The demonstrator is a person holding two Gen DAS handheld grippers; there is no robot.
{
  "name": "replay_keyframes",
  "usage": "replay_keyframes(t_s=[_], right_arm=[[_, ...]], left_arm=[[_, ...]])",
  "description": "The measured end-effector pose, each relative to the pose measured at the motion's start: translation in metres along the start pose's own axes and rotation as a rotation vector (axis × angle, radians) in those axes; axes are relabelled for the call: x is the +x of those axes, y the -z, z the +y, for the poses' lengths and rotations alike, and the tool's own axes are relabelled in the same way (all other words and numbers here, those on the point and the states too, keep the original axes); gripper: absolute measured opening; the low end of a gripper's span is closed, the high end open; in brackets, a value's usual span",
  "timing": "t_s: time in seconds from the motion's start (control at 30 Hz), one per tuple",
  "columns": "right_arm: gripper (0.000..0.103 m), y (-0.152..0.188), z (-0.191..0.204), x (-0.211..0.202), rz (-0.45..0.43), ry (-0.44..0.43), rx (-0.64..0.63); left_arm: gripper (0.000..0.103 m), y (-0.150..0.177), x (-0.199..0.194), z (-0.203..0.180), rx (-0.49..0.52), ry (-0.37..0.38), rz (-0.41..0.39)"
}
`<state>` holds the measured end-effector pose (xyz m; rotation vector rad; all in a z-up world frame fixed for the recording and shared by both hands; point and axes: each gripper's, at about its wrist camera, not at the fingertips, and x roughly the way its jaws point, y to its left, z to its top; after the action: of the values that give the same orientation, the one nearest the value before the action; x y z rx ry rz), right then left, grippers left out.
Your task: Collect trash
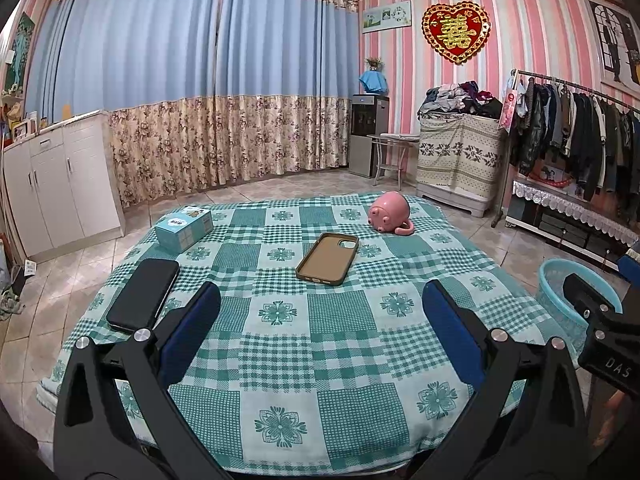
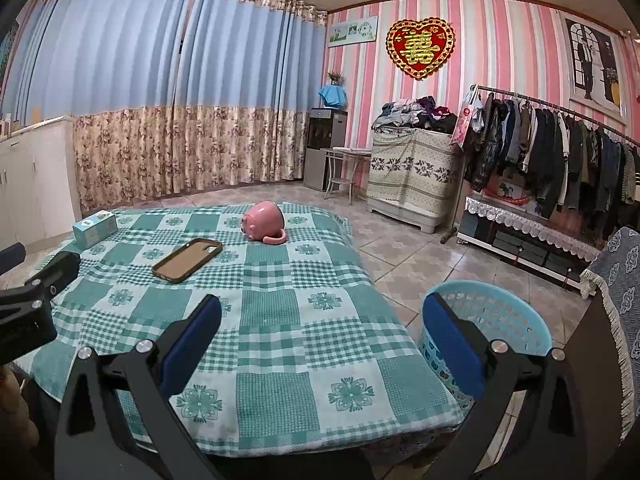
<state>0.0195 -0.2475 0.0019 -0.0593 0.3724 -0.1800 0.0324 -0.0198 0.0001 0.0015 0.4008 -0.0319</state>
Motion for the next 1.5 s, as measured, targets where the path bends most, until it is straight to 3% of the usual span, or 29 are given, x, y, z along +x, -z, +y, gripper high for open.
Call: replay_keyframes(t_s=[1.5], right_arm=[[0.098, 0.0001, 0.0014, 0.0007, -0.003, -0.011, 0.010]], left_arm=[[0.098, 0.0006, -0.0009, -0.0053, -0.009, -0.013, -0.005]])
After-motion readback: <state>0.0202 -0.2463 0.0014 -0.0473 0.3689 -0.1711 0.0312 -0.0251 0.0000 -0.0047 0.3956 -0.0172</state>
